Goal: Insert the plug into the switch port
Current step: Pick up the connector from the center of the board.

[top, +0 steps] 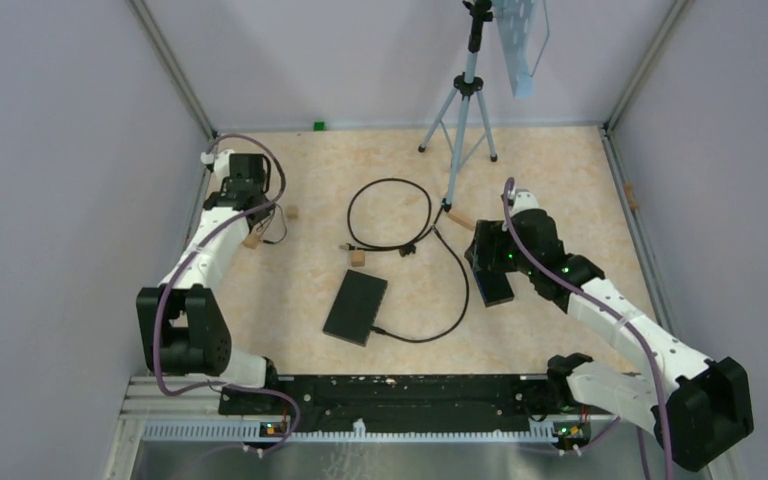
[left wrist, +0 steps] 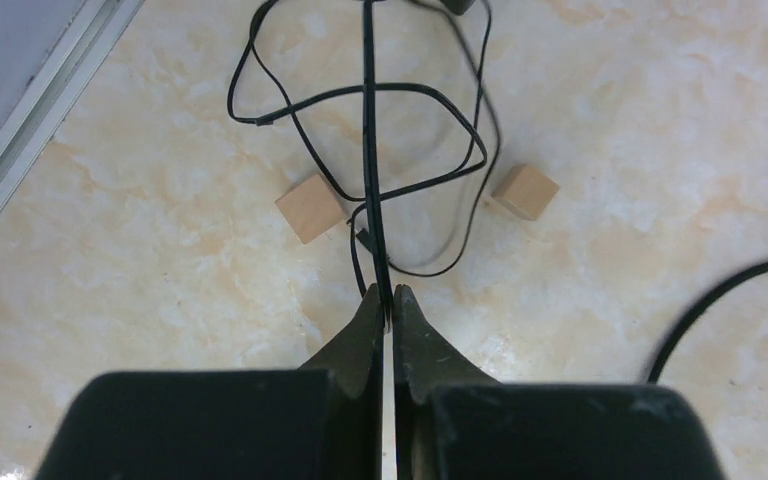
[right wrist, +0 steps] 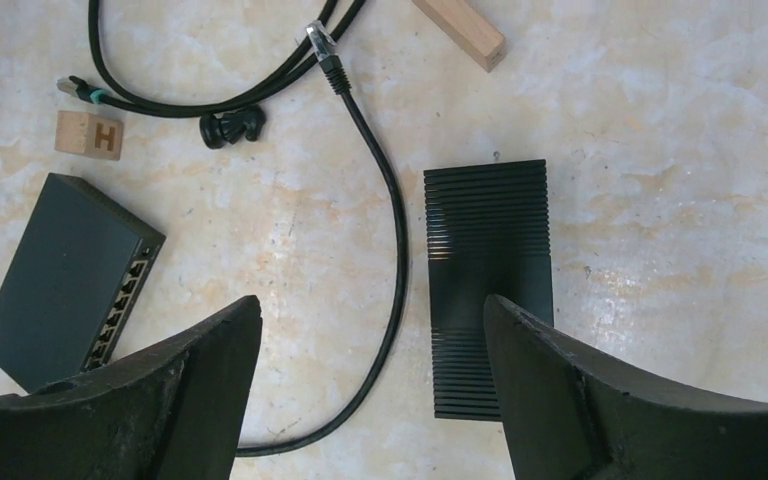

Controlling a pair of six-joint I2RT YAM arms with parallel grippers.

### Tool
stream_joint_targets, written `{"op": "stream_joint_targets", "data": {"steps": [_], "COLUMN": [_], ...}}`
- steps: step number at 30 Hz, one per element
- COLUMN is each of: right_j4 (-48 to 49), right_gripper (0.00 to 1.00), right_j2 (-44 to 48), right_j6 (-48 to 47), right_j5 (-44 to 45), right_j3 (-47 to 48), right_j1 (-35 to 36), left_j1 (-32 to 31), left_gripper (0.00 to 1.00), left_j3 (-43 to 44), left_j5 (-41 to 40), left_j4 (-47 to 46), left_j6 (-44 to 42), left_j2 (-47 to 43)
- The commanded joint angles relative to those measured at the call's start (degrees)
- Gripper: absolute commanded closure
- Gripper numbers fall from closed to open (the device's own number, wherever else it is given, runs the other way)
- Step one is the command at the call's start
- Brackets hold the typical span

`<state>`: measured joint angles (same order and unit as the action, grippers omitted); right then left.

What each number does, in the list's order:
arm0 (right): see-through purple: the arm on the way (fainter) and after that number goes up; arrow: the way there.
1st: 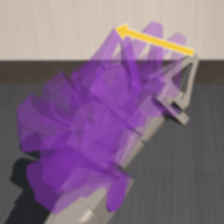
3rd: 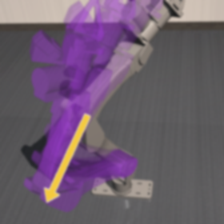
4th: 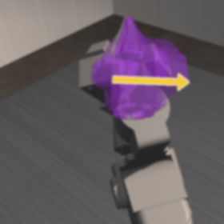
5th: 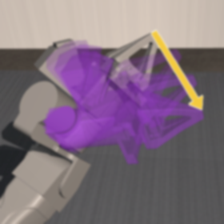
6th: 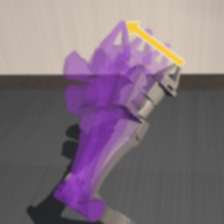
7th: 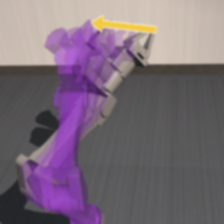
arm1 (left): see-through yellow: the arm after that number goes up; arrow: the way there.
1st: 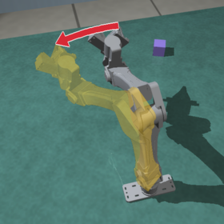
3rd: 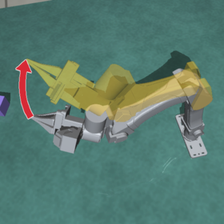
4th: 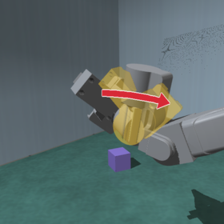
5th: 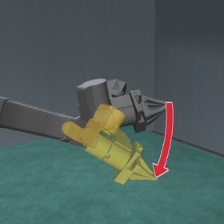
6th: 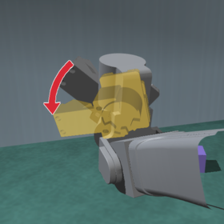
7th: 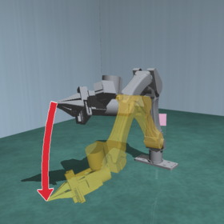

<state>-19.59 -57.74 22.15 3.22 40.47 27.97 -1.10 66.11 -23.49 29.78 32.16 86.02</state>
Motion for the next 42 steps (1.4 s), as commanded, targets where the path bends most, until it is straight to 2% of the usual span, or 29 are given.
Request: {"op": "stream_joint_targets", "data": {"steps": [1,8,13,16,22,28,37,42], "right_j4": [3.5,16.0,31.7,41.7,46.0,57.5,70.9,73.1], "right_gripper": [0.20,0.21,0.20,0.20,0.23,0.25,0.27,0.26], "right_j2": [1.3,3.7,7.1,5.0,-10.1,-24.4,-44.9,-54.3], "right_j6": [0.2,-5.3,-10.5,-11.7,-7.9,1.4,8.7,10.6], "right_j5": [-2.4,-18.3,-20.4,-22.0,-21.1,-19.4,-19.9,-19.1], "right_j3": [-0.2,-3.7,-8.8,-11.0,-0.9,4.3,14.2,21.1], "right_j1": [-0.2,1.5,7.9,10.7,13.8,16.3,20.7,21.6], "left_j1": [0.5,0.7,0.7,0.7,0.7,0.8,0.8,0.8], "left_gripper": [1.00,1.00,1.00,1.00,1.00,1.00,1.00,1.00], "left_j3": [-1.8,-1.9,-1.5,-1.2,-0.9,0.4,2.8,2.9], "left_j5": [1.6,7.4,11.1,11.7,14.6,21.0,31.3,35.1], "left_j4": [-0.7,-1.4,-2.0,-1.3,-0.3,-0.9,0.0,-0.1], "left_j6": [-1.3,-3.6,-6.8,-8.0,-9.6,-9.2,-7.4,-6.3], "left_j2": [-4.3,-6.3,-9.7,-11.1,-13.4,-17.7,-22.3,-24.6]}}
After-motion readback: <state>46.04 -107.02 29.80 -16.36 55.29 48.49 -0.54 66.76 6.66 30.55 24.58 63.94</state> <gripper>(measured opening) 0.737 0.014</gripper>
